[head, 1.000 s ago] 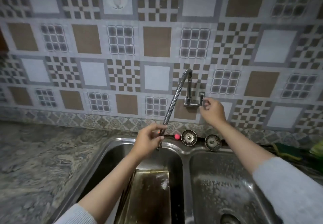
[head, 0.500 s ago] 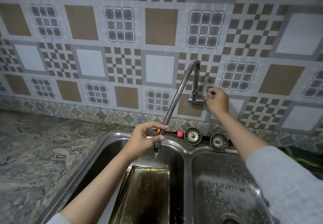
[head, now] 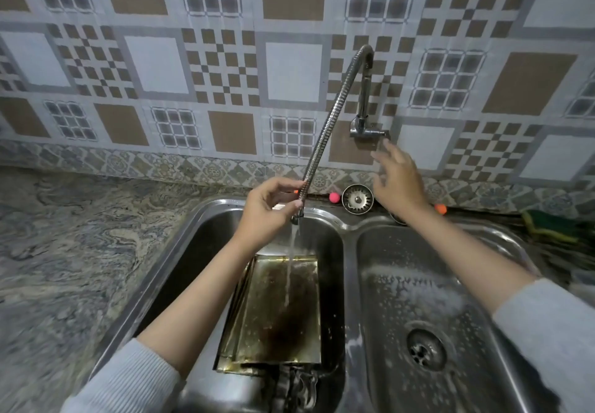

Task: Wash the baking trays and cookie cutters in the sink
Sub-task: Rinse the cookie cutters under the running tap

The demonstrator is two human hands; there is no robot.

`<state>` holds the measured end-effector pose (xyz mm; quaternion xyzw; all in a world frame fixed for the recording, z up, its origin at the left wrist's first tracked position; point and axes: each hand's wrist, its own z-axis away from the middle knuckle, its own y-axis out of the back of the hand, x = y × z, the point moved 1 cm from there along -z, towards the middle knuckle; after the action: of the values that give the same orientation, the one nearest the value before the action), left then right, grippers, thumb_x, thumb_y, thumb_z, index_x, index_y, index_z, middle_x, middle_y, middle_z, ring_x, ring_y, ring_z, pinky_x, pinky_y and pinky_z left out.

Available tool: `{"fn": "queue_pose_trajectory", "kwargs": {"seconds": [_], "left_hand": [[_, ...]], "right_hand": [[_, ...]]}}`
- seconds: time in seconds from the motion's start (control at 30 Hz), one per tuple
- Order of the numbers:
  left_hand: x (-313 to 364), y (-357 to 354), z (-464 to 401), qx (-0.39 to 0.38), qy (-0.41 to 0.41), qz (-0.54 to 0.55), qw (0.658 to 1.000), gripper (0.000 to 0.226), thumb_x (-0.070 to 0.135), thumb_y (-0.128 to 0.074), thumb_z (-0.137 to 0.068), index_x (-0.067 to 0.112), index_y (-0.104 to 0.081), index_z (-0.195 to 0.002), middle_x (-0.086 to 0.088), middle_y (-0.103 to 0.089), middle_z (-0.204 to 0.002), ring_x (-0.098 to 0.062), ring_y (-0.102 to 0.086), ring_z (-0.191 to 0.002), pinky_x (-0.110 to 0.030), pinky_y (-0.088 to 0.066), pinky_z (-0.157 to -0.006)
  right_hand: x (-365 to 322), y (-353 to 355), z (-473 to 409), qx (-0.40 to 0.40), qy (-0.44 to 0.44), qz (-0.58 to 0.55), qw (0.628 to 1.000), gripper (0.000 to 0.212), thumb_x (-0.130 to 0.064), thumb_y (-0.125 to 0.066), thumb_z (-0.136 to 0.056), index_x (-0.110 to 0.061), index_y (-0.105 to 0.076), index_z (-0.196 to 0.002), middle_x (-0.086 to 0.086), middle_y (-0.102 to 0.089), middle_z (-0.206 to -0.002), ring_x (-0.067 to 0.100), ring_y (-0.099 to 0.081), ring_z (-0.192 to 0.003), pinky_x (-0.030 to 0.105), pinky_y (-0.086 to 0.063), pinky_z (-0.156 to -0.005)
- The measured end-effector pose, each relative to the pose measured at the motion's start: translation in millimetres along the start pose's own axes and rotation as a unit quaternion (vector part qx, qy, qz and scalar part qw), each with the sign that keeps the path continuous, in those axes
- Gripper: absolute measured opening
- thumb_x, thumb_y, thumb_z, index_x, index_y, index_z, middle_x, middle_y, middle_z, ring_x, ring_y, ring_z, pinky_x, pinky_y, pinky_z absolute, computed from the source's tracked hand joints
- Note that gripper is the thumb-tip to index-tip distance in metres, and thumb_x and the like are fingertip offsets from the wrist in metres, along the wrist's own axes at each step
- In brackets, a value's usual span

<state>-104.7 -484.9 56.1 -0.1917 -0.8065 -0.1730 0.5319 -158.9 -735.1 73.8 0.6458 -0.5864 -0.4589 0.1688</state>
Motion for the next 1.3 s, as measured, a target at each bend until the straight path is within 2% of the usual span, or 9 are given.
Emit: {"fn": "queue_pose_trajectory", "kwargs": {"seconds": [0.17,0.3,0.4,0.53,0.67,0.77,0.93,1.1,1.3], "left_hand": [[-47,13,43,0.029,0.089,-0.055,0.994,0.024,-0.007,-0.063,-0.083,-0.001,-0.06,-0.106,-0.013,-0.067,-0.107,-0.023,-0.064,-0.101,-0.028,-0.053,-0.09],[-105,20,82,-0.07,0.223,-0.134,0.963,0.03,-0.004,-0.061,-0.086,0.003,-0.061,-0.115,-0.011,-0.065,-0.115,-0.021,-0.061,-0.11,-0.033,-0.049,-0.099],[-145,25,108,-0.163,0.307,-0.183,0.919,0.036,0.001,-0.058,-0.089,0.012,-0.058,-0.123,-0.005,-0.06,-0.127,-0.016,-0.054,-0.12,-0.036,-0.041,-0.108],[-171,29,128,-0.219,0.361,-0.231,0.877,0.036,0.004,-0.055,-0.092,0.014,-0.057,-0.126,-0.003,-0.054,-0.134,-0.016,-0.048,-0.127,-0.025,-0.032,-0.109],[-178,32,132,-0.201,0.373,-0.222,0.878,0.035,0.002,-0.054,-0.092,0.006,-0.056,-0.127,-0.004,-0.053,-0.135,-0.014,-0.046,-0.128,-0.013,-0.028,-0.1],[-179,33,132,-0.186,0.383,-0.205,0.882,0.033,0.002,-0.055,-0.092,0.005,-0.058,-0.125,-0.005,-0.056,-0.131,-0.012,-0.049,-0.122,-0.014,-0.031,-0.101],[-180,40,128,-0.112,0.426,-0.106,0.891,0.022,0.01,-0.053,-0.095,0.012,-0.063,-0.115,-0.009,-0.064,-0.118,-0.021,-0.06,-0.11,-0.03,-0.047,-0.097],[-167,30,113,-0.016,0.476,0.066,0.877,0.025,0.033,-0.048,-0.097,0.016,-0.065,-0.104,-0.005,-0.068,-0.107,-0.02,-0.064,-0.097,-0.037,-0.047,-0.089],[-158,2,89,0.036,0.437,0.123,0.89,0.014,0.029,-0.061,-0.09,0.018,-0.066,-0.098,-0.007,-0.071,-0.105,-0.023,-0.069,-0.093,-0.032,-0.053,-0.074]], "right_hand": [[-40,-40,102,-0.173,0.022,-0.128,0.976,0.03,-0.012,-0.066,-0.084,-0.01,-0.067,-0.114,0.006,-0.066,-0.112,0.018,-0.061,-0.105,0.025,-0.044,-0.095],[-71,-82,174,-0.439,0.014,-0.158,0.884,0.027,-0.014,-0.067,-0.084,-0.018,-0.069,-0.111,-0.004,-0.064,-0.105,0.011,-0.064,-0.088,0.026,-0.053,-0.083],[-88,-110,205,-0.555,0.086,-0.107,0.821,0.037,-0.009,-0.063,-0.084,-0.019,-0.065,-0.119,0.002,-0.061,-0.116,0.017,-0.061,-0.098,0.029,-0.052,-0.085],[-97,-137,218,-0.59,0.222,0.035,0.776,0.044,-0.006,-0.06,-0.085,-0.02,-0.059,-0.127,0.013,-0.052,-0.121,0.032,-0.059,-0.099,0.038,-0.05,-0.075],[-102,-154,224,-0.593,0.306,0.132,0.733,0.029,-0.002,-0.053,-0.088,-0.004,-0.063,-0.115,0.02,-0.047,-0.121,0.037,-0.059,-0.09,0.036,-0.042,-0.057],[-97,-154,220,-0.579,0.323,0.101,0.742,0.025,-0.007,-0.057,-0.088,-0.003,-0.064,-0.111,0.018,-0.046,-0.117,0.036,-0.058,-0.089,0.042,-0.05,-0.064],[-76,-129,188,-0.533,0.177,-0.067,0.825,0.021,-0.028,-0.062,-0.089,-0.017,-0.064,-0.106,-0.001,-0.055,-0.109,0.014,-0.055,-0.094,0.031,-0.048,-0.083],[-47,-130,161,-0.446,-0.022,-0.157,0.881,0.004,-0.029,-0.061,-0.089,-0.03,-0.059,-0.093,0.001,-0.063,-0.07,0.01,-0.055,-0.058,0.027,-0.045,-0.058],[-39,-140,149,-0.346,-0.122,-0.22,0.904,0.012,-0.027,-0.064,-0.088,-0.032,-0.067,-0.098,-0.015,-0.06,-0.071,-0.002,-0.052,-0.057,0.014,-0.042,-0.06]]}}
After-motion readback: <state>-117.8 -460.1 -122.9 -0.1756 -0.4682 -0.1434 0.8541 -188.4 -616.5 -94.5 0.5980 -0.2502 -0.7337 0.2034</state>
